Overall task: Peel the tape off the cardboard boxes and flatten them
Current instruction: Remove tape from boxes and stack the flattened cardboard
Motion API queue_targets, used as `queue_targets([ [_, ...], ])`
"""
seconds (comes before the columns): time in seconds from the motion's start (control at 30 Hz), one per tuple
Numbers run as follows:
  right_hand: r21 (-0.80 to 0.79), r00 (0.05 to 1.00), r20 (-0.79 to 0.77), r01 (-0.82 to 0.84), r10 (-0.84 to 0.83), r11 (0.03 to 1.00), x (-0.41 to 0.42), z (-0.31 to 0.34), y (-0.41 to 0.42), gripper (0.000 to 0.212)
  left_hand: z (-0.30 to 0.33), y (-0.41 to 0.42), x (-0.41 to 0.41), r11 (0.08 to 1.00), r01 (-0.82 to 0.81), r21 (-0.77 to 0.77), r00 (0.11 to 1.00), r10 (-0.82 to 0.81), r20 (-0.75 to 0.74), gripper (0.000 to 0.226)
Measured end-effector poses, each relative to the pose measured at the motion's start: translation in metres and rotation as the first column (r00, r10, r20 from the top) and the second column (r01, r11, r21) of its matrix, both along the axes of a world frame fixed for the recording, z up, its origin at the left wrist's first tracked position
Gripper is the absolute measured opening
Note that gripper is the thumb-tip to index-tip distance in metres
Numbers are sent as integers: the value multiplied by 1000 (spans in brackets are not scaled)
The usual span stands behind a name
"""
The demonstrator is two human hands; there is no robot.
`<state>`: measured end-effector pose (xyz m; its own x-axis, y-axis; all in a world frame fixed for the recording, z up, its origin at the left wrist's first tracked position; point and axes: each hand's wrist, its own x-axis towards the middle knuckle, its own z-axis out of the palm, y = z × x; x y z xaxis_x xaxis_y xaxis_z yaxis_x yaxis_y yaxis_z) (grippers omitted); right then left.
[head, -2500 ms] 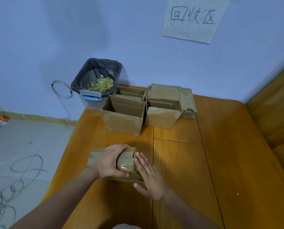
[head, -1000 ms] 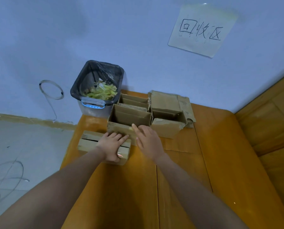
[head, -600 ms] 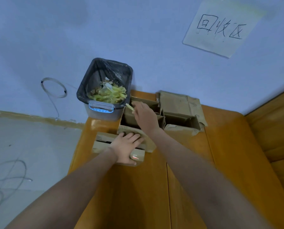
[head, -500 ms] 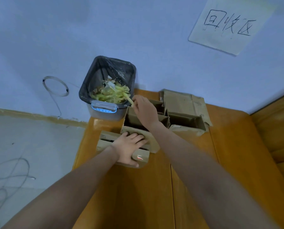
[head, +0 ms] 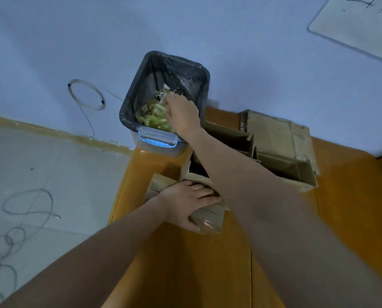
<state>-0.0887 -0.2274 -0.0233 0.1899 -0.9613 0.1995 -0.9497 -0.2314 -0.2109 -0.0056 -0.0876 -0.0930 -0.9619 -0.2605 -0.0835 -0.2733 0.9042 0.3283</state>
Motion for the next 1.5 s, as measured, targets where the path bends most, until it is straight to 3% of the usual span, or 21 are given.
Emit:
queue_targets([
  [0.1,28,999,-46,2,0,1000,8,-10,-19,21,1,-1,0,1000,-3,26,999,5,-51,81],
  [0.27,51,950,-312,12,5,999,6,-29,-43,27,-1,-1,-1,999,-12,47,999,14,-52,80],
  [0.47,146,865,-487,-53,119,988,-2,-43,-45,25,-4,-3,-3,998,-21,62,999,23,-32,84],
  [0.57,261,815,-535,-92,224,961,-5,-41,-42,38,-5,-4,-4,998,-26,63,999,27,-17,87],
  [0.63,328,823,-506,-92,257,940,-6,-30,-42,41,-5,-4,-5,999,-25,37,1000,25,-1,89],
  [0.73,400,913,-335,-84,231,913,-7,-13,-42,38,-4,-2,-5,999,-30,11,999,30,17,89],
  [0.87,361,972,-174,-86,157,929,-10,3,-33,35,-4,0,-5,999,-45,-20,998,46,32,90],
  [1.0,268,971,-179,-109,160,957,-15,23,-18,35,-1,2,-6,997,-56,-52,995,60,76,92],
  [1.5,198,966,-239,-55,102,979,-78,67,117,39,14,48,1,982,-179,-63,965,188,181,94],
])
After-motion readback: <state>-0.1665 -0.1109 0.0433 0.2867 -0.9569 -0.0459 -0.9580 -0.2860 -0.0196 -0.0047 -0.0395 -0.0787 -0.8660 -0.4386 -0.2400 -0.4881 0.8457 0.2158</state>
